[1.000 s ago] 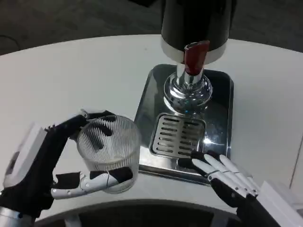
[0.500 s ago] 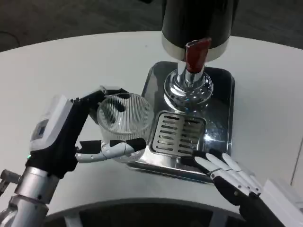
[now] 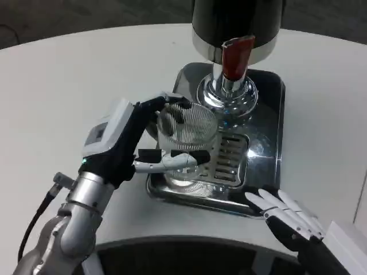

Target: Grasp the cup under the faucet to collect the drink, then remove the cup.

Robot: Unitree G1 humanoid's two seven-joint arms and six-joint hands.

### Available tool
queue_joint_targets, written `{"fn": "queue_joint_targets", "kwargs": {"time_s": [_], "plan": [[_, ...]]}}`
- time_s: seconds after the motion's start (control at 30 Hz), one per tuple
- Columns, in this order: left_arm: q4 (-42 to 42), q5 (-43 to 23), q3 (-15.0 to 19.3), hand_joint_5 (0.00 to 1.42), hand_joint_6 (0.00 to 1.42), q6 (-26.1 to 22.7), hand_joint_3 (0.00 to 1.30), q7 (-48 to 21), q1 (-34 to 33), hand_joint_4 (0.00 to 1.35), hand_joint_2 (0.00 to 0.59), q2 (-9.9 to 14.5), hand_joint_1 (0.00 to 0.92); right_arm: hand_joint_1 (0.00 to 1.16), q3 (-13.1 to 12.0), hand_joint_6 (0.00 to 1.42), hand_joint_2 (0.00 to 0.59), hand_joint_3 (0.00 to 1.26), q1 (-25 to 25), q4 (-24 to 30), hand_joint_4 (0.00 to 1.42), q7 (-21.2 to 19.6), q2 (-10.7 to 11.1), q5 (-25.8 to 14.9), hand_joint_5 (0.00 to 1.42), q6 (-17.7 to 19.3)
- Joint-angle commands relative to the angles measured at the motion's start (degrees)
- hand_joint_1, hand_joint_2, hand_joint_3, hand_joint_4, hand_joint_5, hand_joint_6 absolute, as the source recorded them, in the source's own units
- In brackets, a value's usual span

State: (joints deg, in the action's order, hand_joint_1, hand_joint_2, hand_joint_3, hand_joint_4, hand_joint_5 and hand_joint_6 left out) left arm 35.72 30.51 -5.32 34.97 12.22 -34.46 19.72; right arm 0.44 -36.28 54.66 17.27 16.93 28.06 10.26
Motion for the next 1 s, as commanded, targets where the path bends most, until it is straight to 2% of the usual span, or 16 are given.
{"fn": "queue_joint_targets", "kwargs": {"time_s": [0.03,0.43,0.73,1.0], "plan": [[2.4,1.1,-1.8,0.95,0.77,0.2,0.75,3.1,-3.3,0.88,0.138,-0.7,0.66,0.68,-0.6,0.0,0.481,0.13,-1.4,1.1,0.07,-0.5,-0.3,-0.7,0.0,1.1],[6.9,2.6,-5.5,0.95,0.75,-1.7,0.75,6.5,-8.4,0.88,0.138,-1.9,0.66,0.67,-1.2,0.0,0.481,0.14,-1.8,0.8,0.07,-0.6,-0.7,-1.1,0.01,1.6],[8.4,1.3,-7.8,0.96,0.75,-3.1,0.74,3.5,-10.1,0.87,0.138,-2.1,0.66,0.67,-1.2,0.0,0.481,0.14,-1.8,0.9,0.07,-0.6,-0.9,-1.1,0.01,1.6],[7.2,0.5,-8.1,0.96,0.75,-2.9,0.74,2.3,-8.9,0.87,0.137,-1.9,0.658,0.67,-1.1,0.0,0.481,0.14,-1.3,0.5,0.07,-0.7,-1.0,-1.3,0.01,1.5]]}}
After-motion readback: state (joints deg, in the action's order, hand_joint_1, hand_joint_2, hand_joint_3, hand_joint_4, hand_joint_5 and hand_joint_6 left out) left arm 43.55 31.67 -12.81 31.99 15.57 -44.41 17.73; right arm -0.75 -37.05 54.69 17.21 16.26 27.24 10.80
